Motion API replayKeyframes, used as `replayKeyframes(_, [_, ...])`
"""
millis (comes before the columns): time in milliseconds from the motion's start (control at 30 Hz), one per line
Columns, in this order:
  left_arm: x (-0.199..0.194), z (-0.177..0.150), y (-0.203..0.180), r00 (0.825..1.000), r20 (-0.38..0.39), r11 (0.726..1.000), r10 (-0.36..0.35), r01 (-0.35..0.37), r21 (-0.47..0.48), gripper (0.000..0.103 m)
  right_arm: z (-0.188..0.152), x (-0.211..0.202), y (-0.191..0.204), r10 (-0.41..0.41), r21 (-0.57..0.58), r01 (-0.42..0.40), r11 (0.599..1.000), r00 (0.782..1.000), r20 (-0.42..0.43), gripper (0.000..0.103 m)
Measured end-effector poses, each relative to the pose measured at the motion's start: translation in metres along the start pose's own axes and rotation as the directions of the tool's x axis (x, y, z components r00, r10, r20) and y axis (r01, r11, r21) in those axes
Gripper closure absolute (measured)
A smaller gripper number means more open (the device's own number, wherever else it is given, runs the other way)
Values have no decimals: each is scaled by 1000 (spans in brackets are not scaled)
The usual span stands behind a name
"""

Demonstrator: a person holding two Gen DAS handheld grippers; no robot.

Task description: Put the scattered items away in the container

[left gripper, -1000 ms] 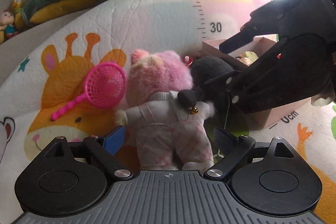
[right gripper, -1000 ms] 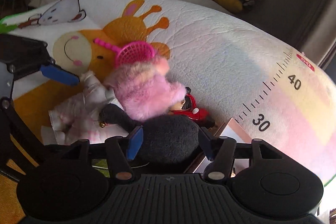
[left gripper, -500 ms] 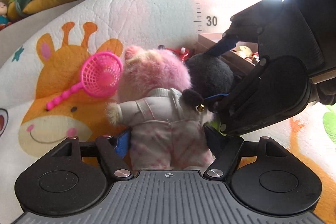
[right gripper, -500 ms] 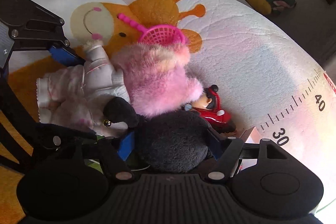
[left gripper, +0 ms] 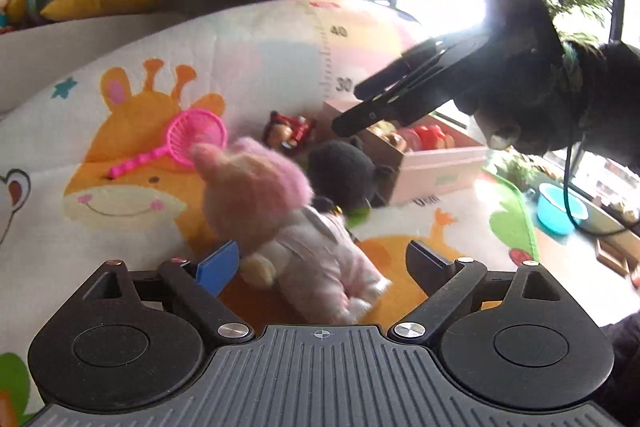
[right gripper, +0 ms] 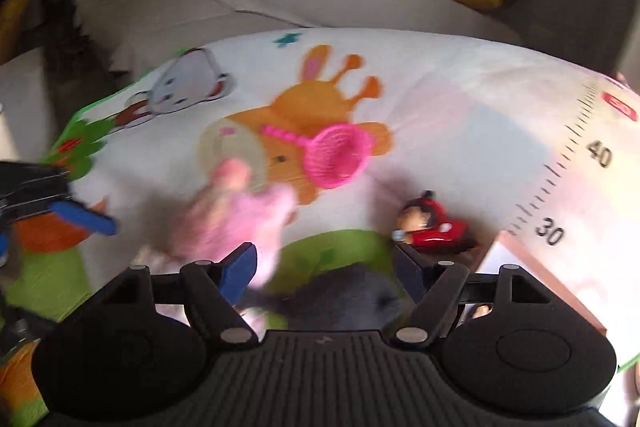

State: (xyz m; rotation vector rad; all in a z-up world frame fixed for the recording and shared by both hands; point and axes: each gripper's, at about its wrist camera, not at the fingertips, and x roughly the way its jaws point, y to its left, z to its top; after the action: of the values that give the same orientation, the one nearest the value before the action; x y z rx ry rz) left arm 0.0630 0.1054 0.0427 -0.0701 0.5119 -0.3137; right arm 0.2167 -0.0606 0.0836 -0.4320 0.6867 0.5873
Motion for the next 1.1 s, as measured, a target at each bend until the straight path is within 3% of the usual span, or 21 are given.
replayKeyframes(133, [26, 11, 14, 987, 57, 985, 153, -147, -96, 7, 16, 55, -18, -79, 22, 81, 996, 993, -83, 28])
replayKeyframes(200, [41, 11, 25, 979, 60, 969, 193, -180, -172, 7, 24, 83, -27, -117, 30, 122, 992, 985, -125, 28])
replayKeyframes(300, [50, 4, 37, 979, 66, 955, 193, -172, -243, 7, 35, 122, -39, -159, 40, 170, 985, 968, -192, 28])
replayKeyframes(400, [53, -3, 41, 980, 80, 956, 184, -159, -245, 4, 38, 147, -47, -189, 39, 205, 978, 951, -246, 25])
replayKeyframes(567, [53, -5, 43, 983, 73, 952, 168, -142, -270, 3, 37, 165, -38, -239, -57, 233, 971, 922, -304, 22])
replayKeyframes(700, [53, -7, 40, 985, 63, 954, 161, -139, -265, 3, 34, 157, -32, -246, -80, 233, 969, 922, -298, 24])
replayKeyframes(867, [53, -8, 38, 983, 62, 954, 170, -148, -261, 3, 22, 133, -18, -189, -72, 175, 982, 939, -288, 24])
replayKeyframes(1100, [43, -8, 49, 972, 113, 933, 205, -159, -322, 3, 10, 22, 4, -44, 1, 45, 999, 992, -115, 24])
